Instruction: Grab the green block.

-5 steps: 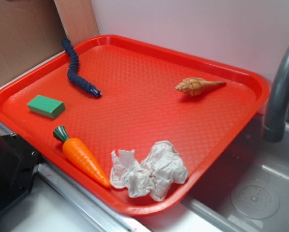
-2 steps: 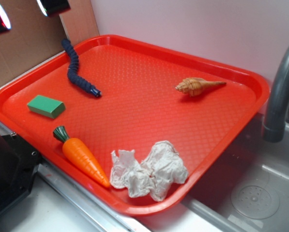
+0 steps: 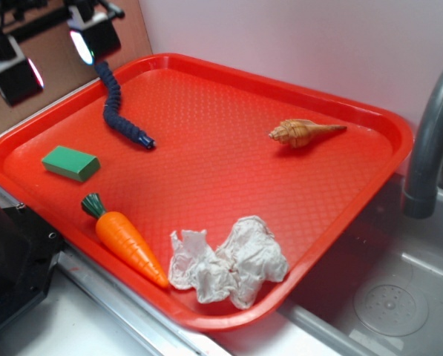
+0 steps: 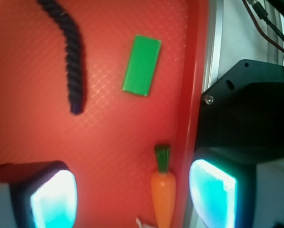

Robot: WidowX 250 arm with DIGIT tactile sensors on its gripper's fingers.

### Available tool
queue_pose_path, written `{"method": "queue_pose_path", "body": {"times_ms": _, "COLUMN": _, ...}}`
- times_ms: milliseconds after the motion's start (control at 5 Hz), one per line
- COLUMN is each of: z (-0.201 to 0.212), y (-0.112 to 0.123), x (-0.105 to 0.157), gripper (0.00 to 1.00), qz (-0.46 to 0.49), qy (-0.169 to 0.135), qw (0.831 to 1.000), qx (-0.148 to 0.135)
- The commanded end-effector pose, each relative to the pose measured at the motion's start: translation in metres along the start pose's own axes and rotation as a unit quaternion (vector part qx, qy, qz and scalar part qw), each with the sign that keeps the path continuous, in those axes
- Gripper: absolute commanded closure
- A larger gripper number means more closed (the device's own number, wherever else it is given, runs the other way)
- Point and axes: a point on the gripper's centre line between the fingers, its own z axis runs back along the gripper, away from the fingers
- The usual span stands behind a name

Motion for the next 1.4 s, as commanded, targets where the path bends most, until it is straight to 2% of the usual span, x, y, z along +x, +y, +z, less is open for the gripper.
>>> {"method": "queue_pose_path", "body": {"times_ms": 0, "z": -0.031, "y": -0.009, "x": 0.012, "gripper": 0.0, "qz": 0.012, "qy": -0.034, "qw": 0.999, "qx": -0.004}}
{"method": "queue_pose_path", "body": {"times_ms": 200, "z": -0.047, "y": -0.009, "x": 0.03, "gripper": 0.0, "qz": 0.035, "qy": -0.04, "qw": 0.999, "qx": 0.013}}
{"method": "queue_pose_path", "body": {"times_ms": 800, "z": -0.077, "y": 0.001, "x": 0.056, "gripper": 0.0, "qz": 0.082, "qy": -0.083, "qw": 0.993, "qx": 0.023}}
{"method": "queue_pose_path", "body": {"times_ms": 1000, "z": -0.097, "y": 0.003, "x": 0.06, "gripper": 0.0, "qz": 0.092, "qy": -0.113, "qw": 0.989, "qx": 0.022}}
{"method": "queue_pose_path", "body": {"times_ms": 1200, "z": -0.109, "y": 0.007, "x": 0.059, "gripper": 0.0, "qz": 0.096, "qy": -0.125, "qw": 0.987, "qx": 0.029}}
